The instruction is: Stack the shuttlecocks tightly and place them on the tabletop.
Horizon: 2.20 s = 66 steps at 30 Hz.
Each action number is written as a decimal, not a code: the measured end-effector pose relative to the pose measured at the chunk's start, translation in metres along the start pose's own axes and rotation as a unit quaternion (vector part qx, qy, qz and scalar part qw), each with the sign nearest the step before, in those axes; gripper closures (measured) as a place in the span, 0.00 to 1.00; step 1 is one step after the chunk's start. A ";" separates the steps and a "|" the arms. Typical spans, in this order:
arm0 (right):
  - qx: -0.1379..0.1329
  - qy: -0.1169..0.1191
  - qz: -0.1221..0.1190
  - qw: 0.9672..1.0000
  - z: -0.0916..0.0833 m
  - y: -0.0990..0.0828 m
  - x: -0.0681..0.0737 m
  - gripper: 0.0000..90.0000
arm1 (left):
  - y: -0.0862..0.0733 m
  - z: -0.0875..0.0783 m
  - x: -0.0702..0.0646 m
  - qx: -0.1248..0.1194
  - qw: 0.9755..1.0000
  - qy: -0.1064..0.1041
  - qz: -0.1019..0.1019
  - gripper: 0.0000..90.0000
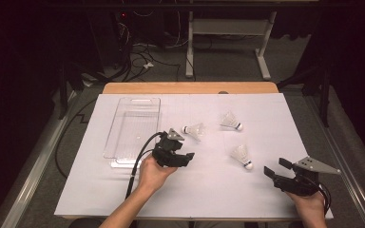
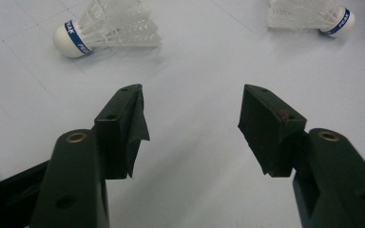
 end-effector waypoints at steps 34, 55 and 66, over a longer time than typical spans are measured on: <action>0.000 -0.001 0.001 1.000 0.000 0.000 0.000 0.30 | -0.021 -0.011 0.000 -0.001 1.000 0.001 -0.003 0.46; 0.000 -0.003 0.001 1.000 0.000 0.000 0.000 0.30 | -0.037 -0.021 -0.001 -0.002 1.000 0.002 -0.003 0.46; 0.000 -0.004 0.003 1.000 0.000 0.000 0.000 0.30 | -0.043 -0.025 -0.003 -0.004 1.000 0.004 -0.003 0.44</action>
Point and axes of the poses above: each handheld gripper's, and its own axes: z roughly forward along the jaws, y roughly out of its top, x roughly to its left, the point moved 4 cm from there along z, roughly forward along the jaws
